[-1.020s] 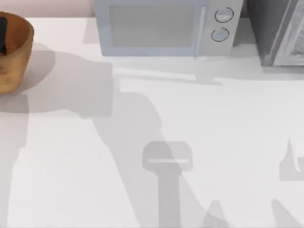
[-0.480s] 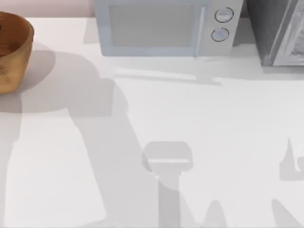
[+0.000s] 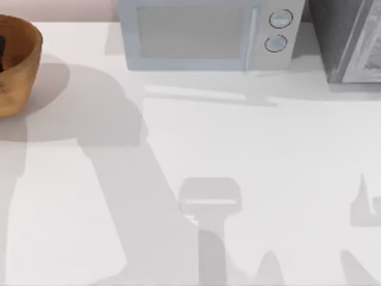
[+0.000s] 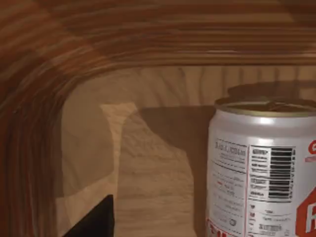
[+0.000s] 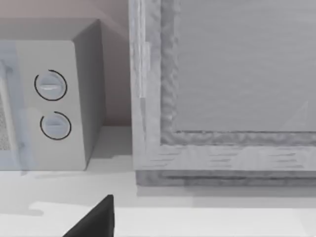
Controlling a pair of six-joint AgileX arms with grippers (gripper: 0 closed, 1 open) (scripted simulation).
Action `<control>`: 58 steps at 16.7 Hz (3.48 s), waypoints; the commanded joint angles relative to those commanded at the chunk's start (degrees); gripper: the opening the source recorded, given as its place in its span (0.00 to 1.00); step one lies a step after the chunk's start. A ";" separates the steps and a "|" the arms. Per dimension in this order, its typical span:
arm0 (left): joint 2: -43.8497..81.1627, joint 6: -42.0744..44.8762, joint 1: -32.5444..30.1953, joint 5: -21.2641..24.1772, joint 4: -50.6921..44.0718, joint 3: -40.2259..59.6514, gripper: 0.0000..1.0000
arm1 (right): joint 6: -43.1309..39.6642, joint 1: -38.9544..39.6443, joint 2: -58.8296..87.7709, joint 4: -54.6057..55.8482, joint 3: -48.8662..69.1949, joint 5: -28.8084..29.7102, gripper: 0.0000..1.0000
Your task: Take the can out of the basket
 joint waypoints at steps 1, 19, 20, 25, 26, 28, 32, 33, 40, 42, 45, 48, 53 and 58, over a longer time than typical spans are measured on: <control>0.61 -0.14 -0.15 -0.02 2.01 -1.17 1.00 | 0.00 0.00 0.00 0.00 0.00 0.00 1.00; 2.19 -0.51 -0.52 -0.05 6.30 -4.03 0.17 | 0.00 0.00 0.00 0.00 0.00 0.00 1.00; 2.19 -0.51 -0.52 -0.05 6.30 -4.03 0.10 | 0.00 0.00 0.00 0.00 0.00 0.00 1.00; 2.19 -0.51 -0.52 -0.05 6.30 -4.03 0.00 | 0.00 0.00 0.00 0.00 0.00 0.00 1.00; 2.19 -0.51 -0.52 -0.05 6.30 -4.03 0.00 | 0.00 0.00 0.00 0.00 0.00 0.00 1.00; 2.19 -0.51 -0.52 -0.05 6.30 -4.03 0.00 | 0.00 0.00 0.00 0.00 0.00 0.00 1.00; -0.90 -0.76 -0.39 -0.19 6.33 -5.00 0.00 | 0.00 0.00 0.00 0.00 0.00 0.00 1.00; -1.77 -0.92 -0.54 -0.30 7.02 -5.87 0.00 | 0.00 0.00 0.00 0.00 0.00 0.00 1.00; -23.67 -3.32 -2.90 -2.08 18.40 -26.08 0.00 | 0.00 0.00 0.00 0.00 0.00 0.00 1.00; -35.10 -4.26 -3.80 -2.79 22.84 -35.90 0.00 | 0.00 0.00 0.00 0.00 0.00 0.00 1.00; -54.96 -5.78 -5.30 -3.83 29.92 -52.68 0.00 | 0.00 0.00 0.00 0.00 0.00 0.00 1.00; -76.59 -7.42 -6.94 -4.91 37.45 -70.79 0.00 | 0.00 0.00 0.00 0.00 0.00 0.00 1.00; -111.19 -10.26 -9.73 -6.88 50.46 -100.37 0.00 | 0.00 0.00 0.00 0.00 0.00 0.00 1.00; -134.75 -12.91 -12.32 -8.84 62.38 -122.56 0.00 | 0.00 0.00 0.00 0.00 0.00 0.00 1.00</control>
